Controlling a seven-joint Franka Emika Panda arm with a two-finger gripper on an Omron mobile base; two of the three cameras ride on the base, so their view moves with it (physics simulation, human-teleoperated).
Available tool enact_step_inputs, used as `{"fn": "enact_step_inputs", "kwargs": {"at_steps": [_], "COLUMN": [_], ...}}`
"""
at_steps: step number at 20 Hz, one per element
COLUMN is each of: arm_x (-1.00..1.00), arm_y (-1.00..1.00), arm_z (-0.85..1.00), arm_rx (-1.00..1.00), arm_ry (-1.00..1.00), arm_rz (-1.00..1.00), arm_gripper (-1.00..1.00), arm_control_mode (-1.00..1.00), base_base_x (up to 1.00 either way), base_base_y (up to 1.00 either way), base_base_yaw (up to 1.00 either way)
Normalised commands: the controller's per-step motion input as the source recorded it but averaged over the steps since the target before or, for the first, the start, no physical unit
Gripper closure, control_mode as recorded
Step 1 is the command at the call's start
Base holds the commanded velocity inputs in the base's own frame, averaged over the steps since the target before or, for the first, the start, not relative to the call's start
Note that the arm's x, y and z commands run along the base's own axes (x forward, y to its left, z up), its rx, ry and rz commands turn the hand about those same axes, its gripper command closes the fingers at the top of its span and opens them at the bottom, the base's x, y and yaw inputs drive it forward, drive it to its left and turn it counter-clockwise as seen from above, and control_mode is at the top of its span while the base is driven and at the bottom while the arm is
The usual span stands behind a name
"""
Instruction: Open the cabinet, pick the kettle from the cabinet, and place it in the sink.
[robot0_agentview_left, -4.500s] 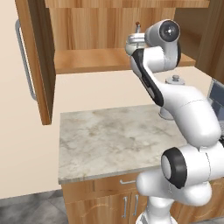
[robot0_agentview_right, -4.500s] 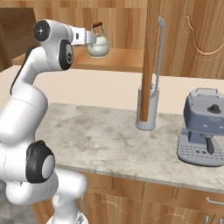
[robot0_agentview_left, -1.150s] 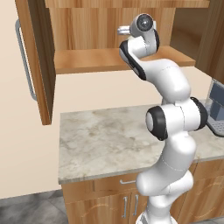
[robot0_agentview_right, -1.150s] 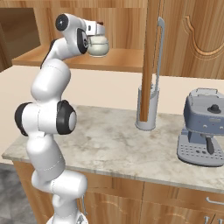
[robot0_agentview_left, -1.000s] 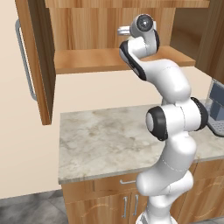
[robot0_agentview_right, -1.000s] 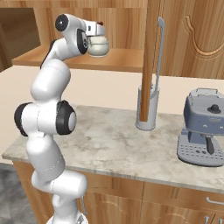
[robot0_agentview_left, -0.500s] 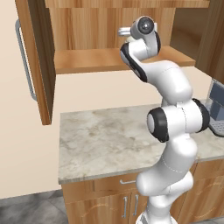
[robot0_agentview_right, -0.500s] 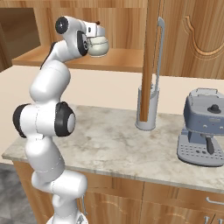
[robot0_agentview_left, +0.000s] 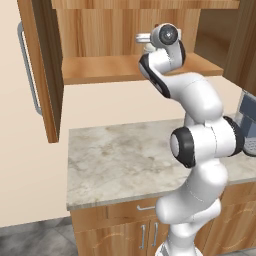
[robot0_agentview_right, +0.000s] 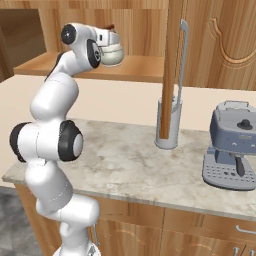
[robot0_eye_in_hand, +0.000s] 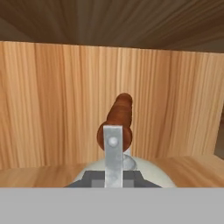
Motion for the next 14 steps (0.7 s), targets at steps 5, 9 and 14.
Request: {"fn": "enact_step_inputs", "kwargs": {"at_steps": [5, 9, 14], "arm_x": [-0.28, -0.33, -0.41], "arm_y": [0.02, 0.02, 0.01], "arm_z": [0.08, 0.09, 0.06], "arm_rx": [0.02, 0.02, 0.02], "arm_ry": [0.00, 0.05, 0.05], "arm_rz": [0.00, 0.00, 0.00], "arm_gripper": [1.00, 1.00, 1.00], "arm_control_mode": [-1.00, -1.00, -1.00], "base_base_x": [0.00, 0.00, 0.00], "base_base_y": [0.00, 0.00, 0.00], "base_base_yaw": [0.00, 0.00, 0.00]}}
